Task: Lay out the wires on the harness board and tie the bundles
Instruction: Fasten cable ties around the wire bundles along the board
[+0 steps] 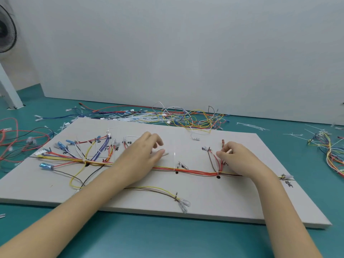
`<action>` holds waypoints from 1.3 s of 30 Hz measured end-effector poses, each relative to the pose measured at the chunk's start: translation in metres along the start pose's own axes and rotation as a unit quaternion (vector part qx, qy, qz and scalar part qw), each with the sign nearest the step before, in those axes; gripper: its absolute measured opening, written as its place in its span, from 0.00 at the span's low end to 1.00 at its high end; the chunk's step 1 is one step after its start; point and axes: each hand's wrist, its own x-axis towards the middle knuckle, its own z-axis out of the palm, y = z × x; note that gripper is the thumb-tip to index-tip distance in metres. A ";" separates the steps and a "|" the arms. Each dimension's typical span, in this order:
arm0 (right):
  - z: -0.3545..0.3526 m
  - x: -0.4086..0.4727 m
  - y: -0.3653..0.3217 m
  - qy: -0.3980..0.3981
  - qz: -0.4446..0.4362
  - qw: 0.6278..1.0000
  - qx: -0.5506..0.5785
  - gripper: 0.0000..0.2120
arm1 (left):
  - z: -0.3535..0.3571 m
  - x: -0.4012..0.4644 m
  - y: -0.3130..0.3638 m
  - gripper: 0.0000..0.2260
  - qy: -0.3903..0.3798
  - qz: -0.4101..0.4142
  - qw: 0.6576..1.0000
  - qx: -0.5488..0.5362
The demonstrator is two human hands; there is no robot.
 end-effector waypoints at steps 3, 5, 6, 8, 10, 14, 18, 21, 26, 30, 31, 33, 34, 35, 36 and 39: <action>0.000 0.000 0.002 -0.018 0.013 1.000 -0.016 0.08 | -0.014 -0.005 -0.011 0.11 -0.035 -0.027 0.999 0.028; -0.001 0.001 0.003 -0.020 0.019 1.000 -0.010 0.07 | -0.019 -0.006 -0.012 0.15 -0.080 -0.064 0.994 -0.025; -0.002 0.001 0.004 -0.020 0.021 1.000 -0.010 0.07 | -0.019 -0.006 -0.012 0.16 -0.092 -0.064 0.993 -0.028; -0.005 0.000 0.005 -0.021 0.021 1.000 -0.001 0.09 | -0.018 -0.006 -0.011 0.16 -0.093 -0.048 0.995 0.001; -0.007 0.000 0.007 -0.021 0.027 0.999 0.024 0.12 | -0.018 -0.006 -0.010 0.13 -0.081 -0.018 0.996 0.029; -0.009 0.001 0.008 -0.027 0.041 0.998 0.038 0.12 | -0.016 -0.009 -0.007 0.08 -0.062 0.021 0.996 0.057; -0.006 -0.002 0.005 -0.034 0.014 0.999 0.034 0.13 | -0.008 -0.011 0.003 0.05 -0.062 0.056 0.996 0.038; -0.004 -0.006 0.001 -0.039 0.006 0.999 0.023 0.13 | -0.003 -0.012 0.005 0.04 -0.068 0.060 0.996 0.015; 0.005 -0.008 -0.009 0.012 0.017 0.998 -0.062 0.05 | 0.001 -0.012 0.004 0.04 -0.068 0.060 0.996 0.011; 0.006 -0.009 -0.013 0.037 0.045 0.997 -0.043 0.01 | 0.003 -0.013 0.002 0.04 -0.067 0.070 0.995 0.011; 0.007 -0.009 -0.013 0.038 0.048 0.997 -0.041 0.01 | 0.003 -0.013 0.002 0.04 -0.067 0.071 0.995 0.009; 0.006 -0.010 -0.012 0.037 0.049 0.997 -0.037 0.01 | 0.003 -0.012 0.002 0.04 -0.068 0.069 0.995 -0.006; 0.006 -0.010 -0.011 0.035 0.048 0.998 -0.035 0.01 | 0.003 -0.012 0.002 0.04 -0.068 0.064 0.995 -0.020; 0.005 -0.009 -0.010 0.031 0.047 0.998 -0.031 0.02 | 0.002 -0.012 0.002 0.04 -0.068 0.058 0.995 -0.035; 0.004 -0.008 -0.010 0.024 0.047 0.998 -0.022 0.02 | 0.002 -0.012 0.002 0.04 -0.068 0.053 0.995 -0.046; 0.002 -0.009 -0.008 -0.026 0.059 0.996 0.060 0.03 | 0.002 -0.012 0.001 0.05 -0.065 0.044 0.995 -0.058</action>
